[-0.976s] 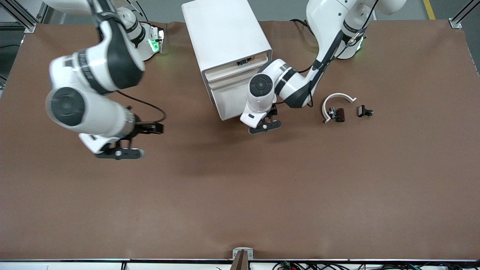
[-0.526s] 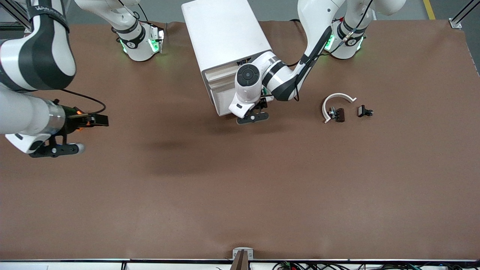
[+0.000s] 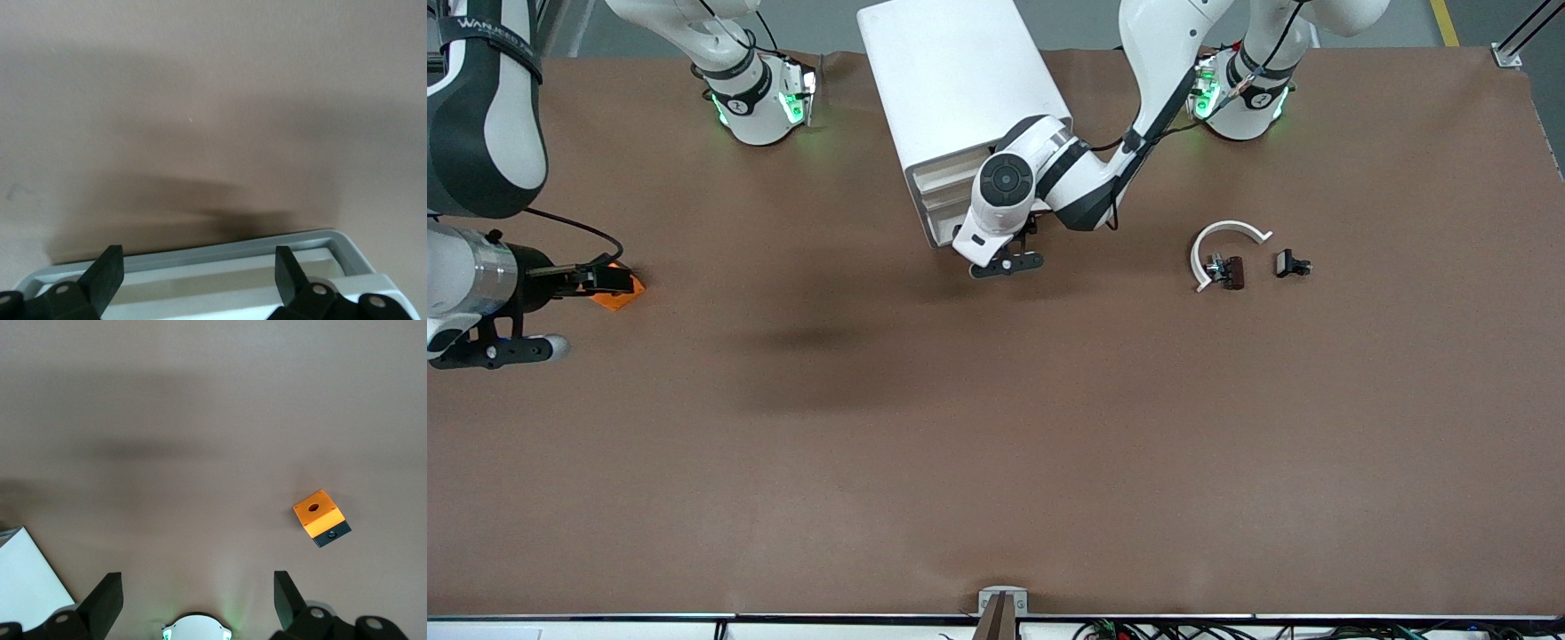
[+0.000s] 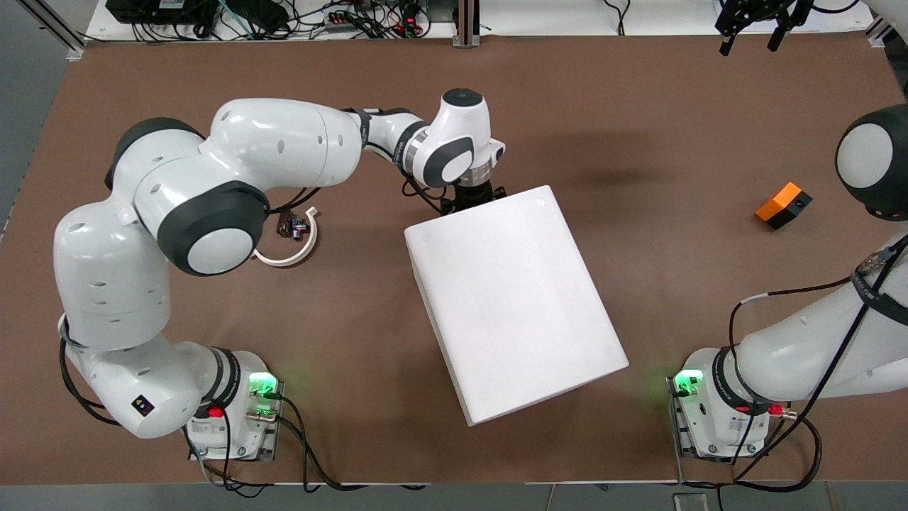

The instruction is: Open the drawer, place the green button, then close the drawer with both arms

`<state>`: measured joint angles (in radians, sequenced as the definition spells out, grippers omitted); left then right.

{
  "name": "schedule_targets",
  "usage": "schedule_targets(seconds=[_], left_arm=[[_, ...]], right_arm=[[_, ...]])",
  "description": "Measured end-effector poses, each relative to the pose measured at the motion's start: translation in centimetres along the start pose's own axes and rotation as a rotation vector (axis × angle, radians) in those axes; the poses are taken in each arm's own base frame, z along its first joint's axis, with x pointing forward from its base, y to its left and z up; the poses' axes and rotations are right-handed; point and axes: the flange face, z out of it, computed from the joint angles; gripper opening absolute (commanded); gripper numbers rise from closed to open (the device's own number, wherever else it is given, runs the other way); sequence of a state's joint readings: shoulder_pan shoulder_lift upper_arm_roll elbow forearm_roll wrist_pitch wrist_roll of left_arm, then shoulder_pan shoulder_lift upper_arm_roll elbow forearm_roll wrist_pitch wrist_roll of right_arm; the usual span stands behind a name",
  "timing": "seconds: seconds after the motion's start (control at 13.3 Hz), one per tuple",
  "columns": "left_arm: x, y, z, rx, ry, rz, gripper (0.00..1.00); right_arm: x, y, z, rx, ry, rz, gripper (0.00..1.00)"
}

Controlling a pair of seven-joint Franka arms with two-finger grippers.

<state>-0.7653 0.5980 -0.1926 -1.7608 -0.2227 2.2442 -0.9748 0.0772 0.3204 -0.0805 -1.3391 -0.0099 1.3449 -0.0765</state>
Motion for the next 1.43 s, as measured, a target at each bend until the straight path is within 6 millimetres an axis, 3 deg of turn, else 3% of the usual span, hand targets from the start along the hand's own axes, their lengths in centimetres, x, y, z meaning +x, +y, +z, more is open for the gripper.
schedule_targets(seconds=[0.45,0.83,1.05,1.2,1.43], left_arm=[[-1.4,0.8,0.5,-0.034,-0.067,-0.027,1.0],[-2.0,1.1,0.9,-0.061,-0.12,-0.063,1.0],[-1.6,1.3,0.4,-0.08,-0.13,-0.075,1.0],[0.0,1.6,-1.5,-0.117,-0.113,-0.09,1.0],[6.1,-0.2,-6.1,-0.159,-0.032,-0.124,1.0]], right_arm=[[-3.5,0.6,-3.7,-0.033,0.02,0.015,1.0],[-7.2,4.1,-8.1,-0.015,0.043,0.076,1.0],[-8.1,3.5,-9.5,-0.016,0.073,0.065,1.0],[-8.5,3.2,-10.1,-0.017,0.088,0.059,1.0],[-8.9,3.1,-10.5,-0.009,0.104,0.057,1.0]])
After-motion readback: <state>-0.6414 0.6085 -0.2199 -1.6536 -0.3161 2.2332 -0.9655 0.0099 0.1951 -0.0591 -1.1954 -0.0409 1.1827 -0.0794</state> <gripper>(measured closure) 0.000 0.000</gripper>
